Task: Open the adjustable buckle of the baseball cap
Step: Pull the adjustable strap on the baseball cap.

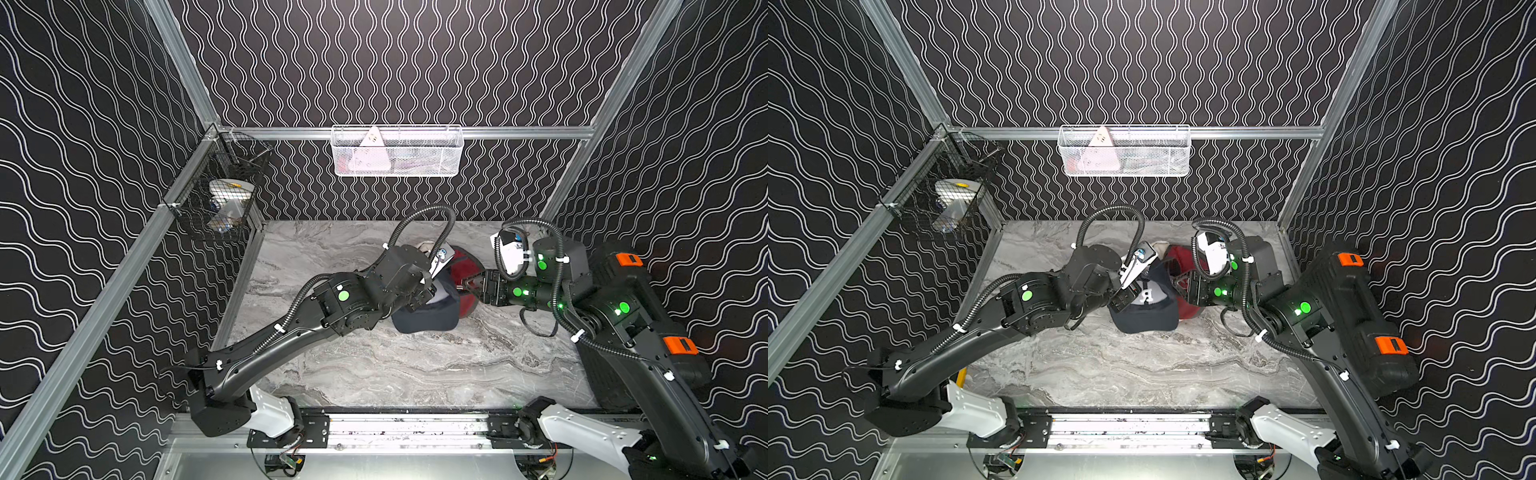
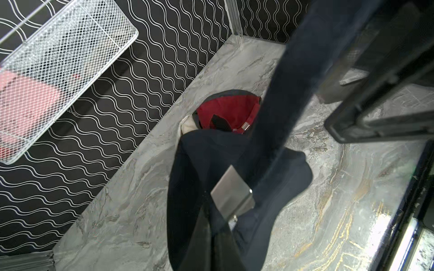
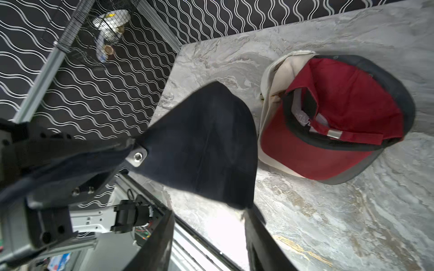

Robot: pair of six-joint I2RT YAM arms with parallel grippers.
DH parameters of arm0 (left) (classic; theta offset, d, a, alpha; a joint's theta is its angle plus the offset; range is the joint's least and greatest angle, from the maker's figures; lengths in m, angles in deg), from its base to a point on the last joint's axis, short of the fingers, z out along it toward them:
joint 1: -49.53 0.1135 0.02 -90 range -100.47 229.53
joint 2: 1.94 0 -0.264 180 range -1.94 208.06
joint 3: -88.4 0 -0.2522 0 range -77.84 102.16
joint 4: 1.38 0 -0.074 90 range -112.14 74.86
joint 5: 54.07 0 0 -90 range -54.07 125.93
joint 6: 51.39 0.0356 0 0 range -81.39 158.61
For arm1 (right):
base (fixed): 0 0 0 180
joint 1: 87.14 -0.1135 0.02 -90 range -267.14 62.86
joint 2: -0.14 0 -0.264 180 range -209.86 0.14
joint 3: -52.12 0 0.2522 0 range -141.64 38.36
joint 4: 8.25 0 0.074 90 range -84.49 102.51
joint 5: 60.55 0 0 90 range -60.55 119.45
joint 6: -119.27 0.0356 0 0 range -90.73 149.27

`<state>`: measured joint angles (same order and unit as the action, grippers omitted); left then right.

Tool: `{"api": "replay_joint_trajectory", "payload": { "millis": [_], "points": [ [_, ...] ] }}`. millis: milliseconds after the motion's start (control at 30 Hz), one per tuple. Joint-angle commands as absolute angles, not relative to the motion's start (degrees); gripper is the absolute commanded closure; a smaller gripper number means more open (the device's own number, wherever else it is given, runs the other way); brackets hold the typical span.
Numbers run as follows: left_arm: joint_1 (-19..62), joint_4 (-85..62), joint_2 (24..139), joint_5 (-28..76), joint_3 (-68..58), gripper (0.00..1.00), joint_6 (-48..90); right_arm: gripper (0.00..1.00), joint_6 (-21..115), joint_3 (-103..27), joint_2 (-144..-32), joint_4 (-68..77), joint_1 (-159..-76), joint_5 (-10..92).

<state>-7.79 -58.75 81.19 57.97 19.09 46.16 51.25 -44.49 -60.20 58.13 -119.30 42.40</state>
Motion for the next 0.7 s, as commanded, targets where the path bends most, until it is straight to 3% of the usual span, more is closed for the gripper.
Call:
{"api": "replay_joint_trajectory", "payload": {
  "millis": [0,300,667],
  "points": [
    [-7.38,-60.97,81.88,55.71,20.58,1.0,43.55,0.47,48.93,-44.32,-60.45,56.97,-122.12,38.41],
    [-7.03,-65.68,83.2,53.5,24.31,1.0,41.87,0.42,43.9,-42.33,-62.45,51.8,-133.56,26.52],
    [-6.99,-67.7,83.73,50.89,25.66,1.0,41.0,0.47,42.73,-42.5,-65.67,47.59,-137.96,21.91]
  ]
}}
